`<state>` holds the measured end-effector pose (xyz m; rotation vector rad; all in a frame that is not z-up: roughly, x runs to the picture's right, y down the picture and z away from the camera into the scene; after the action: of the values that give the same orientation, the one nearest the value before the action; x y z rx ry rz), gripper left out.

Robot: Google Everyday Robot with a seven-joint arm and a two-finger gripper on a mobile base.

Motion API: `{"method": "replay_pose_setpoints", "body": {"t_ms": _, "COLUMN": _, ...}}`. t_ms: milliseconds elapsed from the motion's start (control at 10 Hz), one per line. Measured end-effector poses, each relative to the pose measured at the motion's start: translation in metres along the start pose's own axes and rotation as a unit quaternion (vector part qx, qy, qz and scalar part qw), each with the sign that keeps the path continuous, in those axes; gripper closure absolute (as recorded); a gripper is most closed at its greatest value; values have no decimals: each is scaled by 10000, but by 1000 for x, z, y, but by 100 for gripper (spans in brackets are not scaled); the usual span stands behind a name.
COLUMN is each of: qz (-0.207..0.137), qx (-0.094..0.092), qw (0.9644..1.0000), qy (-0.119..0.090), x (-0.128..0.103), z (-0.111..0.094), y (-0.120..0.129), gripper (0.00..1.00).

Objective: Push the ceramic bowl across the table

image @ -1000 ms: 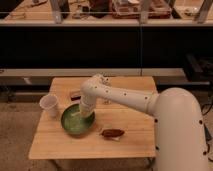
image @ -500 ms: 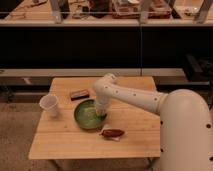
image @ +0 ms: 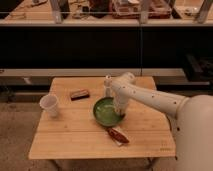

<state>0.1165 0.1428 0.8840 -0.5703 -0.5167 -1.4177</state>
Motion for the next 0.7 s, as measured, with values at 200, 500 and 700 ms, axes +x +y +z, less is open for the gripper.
{"method": "replay_pose_setpoints", "body": {"t_ms": 200, "qz": 518, "qx": 70, "qw": 9984, "qy": -205, "x": -16, "z": 13, "y": 47, "gripper": 100}}
{"method": "replay_pose_setpoints", "body": {"t_ms": 500, "qz": 1182, "qx": 79, "qw": 9926, "qy": -250, "x": -26, "z": 15, "y": 114, "gripper": 100}}
{"method": "replay_pose_setpoints", "body": {"t_ms": 700, "qz": 1488, "qx": 156, "qw": 9886, "qy": -191, "x": -31, "z": 3, "y": 149, "gripper": 100}}
